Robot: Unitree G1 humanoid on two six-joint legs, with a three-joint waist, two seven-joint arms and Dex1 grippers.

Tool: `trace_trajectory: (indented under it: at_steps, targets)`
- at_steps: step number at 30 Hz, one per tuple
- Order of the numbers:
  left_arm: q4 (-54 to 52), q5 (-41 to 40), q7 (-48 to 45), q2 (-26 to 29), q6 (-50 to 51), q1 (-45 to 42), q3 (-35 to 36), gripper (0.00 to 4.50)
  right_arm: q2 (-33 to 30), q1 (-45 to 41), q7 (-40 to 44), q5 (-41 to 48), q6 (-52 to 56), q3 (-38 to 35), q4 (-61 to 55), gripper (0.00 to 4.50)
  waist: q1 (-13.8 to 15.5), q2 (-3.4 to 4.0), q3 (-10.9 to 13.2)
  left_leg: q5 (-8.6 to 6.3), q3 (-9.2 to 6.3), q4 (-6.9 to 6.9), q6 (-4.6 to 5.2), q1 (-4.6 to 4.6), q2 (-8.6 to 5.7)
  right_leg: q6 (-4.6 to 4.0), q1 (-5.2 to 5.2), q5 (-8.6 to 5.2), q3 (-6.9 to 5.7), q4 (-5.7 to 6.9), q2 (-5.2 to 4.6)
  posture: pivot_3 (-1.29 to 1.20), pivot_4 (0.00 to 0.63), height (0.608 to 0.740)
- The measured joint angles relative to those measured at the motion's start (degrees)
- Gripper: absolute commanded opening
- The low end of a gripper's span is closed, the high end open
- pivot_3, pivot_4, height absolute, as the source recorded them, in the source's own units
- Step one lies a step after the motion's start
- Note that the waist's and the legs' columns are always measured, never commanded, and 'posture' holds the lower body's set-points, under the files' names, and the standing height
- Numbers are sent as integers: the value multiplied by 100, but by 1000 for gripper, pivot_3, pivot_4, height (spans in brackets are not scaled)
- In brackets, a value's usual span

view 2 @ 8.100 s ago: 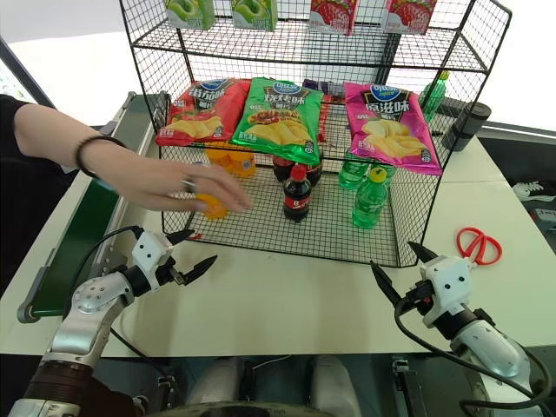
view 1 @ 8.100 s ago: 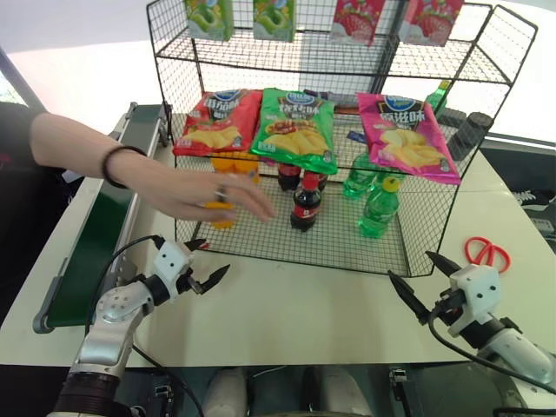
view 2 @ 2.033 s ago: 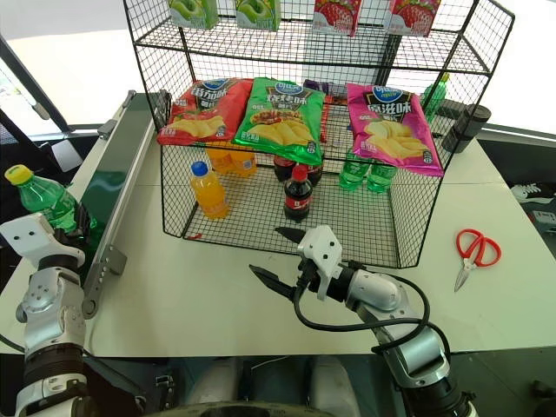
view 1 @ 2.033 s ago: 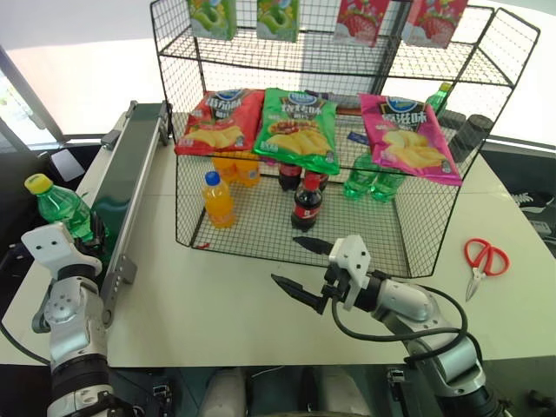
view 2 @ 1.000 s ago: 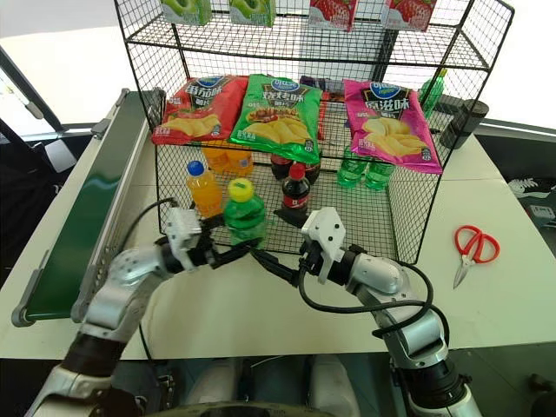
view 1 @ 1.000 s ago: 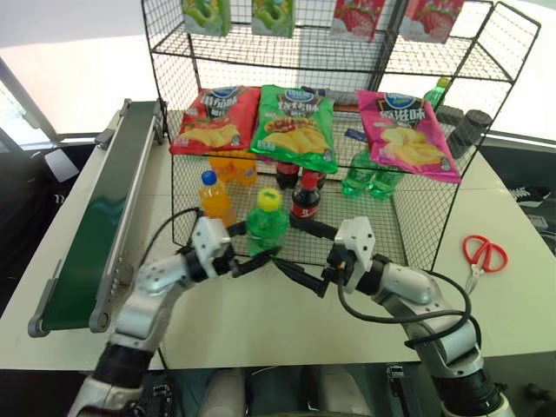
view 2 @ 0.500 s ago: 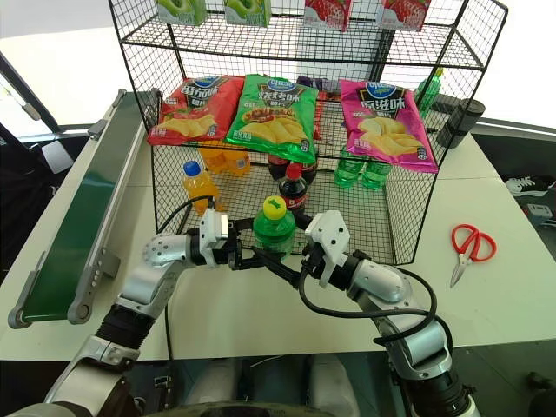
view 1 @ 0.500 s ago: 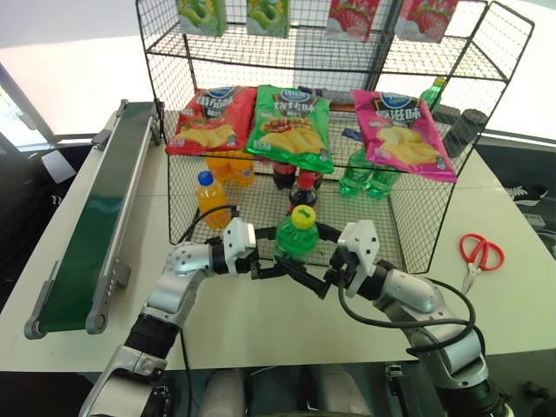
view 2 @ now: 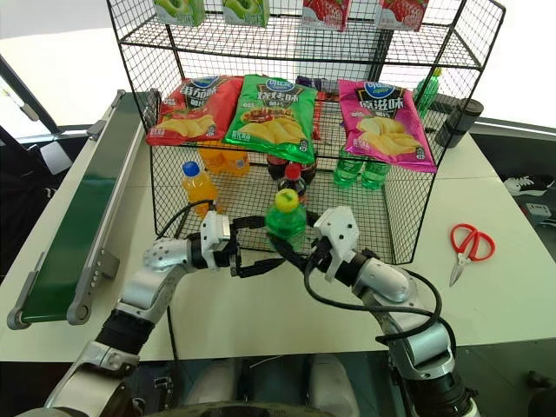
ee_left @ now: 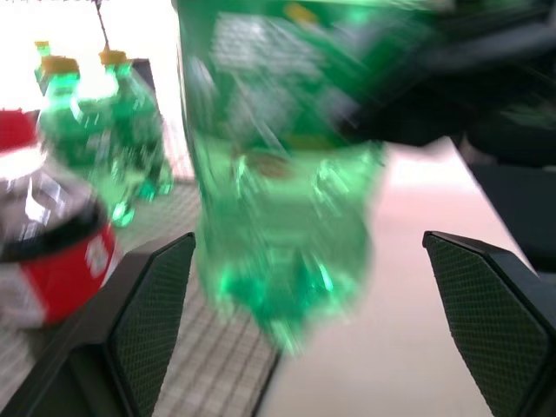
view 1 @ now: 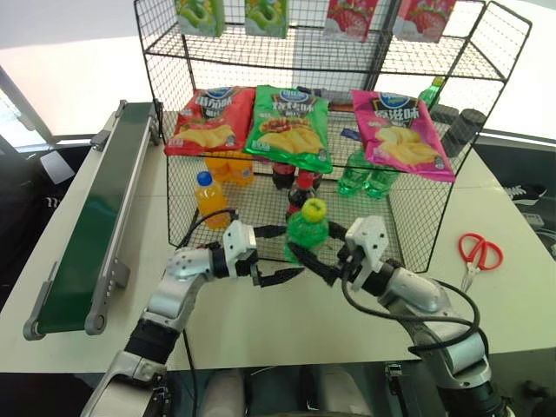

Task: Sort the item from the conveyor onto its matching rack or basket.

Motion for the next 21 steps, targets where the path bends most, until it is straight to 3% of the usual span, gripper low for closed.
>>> trace_trajectory:
  at_steps: [4, 10, 21]
  targets:
    - [-105, 71, 377, 112, 77, 298, 206, 4488, -9, 245, -499, -398, -302, -615, 446, 2987, 103, 1, 0, 0, 1, -1, 0, 0, 1, 0, 0, 0, 1, -2, -2, 0, 150, 740]
    - [-519, 93, 898, -51, 286, 465, 307, 4488, 331, 361, -993, -649, -647, -919, 1271, 2987, 104, 17, 1, 0, 4, 1, 0, 3, 1, 0, 1, 0, 6, 5, -4, 0, 150, 740]
    - [-855, 117, 1103, -120, 616, 485, 166, 4488, 679, -925, -1454, -780, -1560, -1286, 3569, 2987, 83, 33, 1, 1, 8, 0, -1, 10, 0, -1, 1, 0, 11, 11, 3, 0, 150, 740]
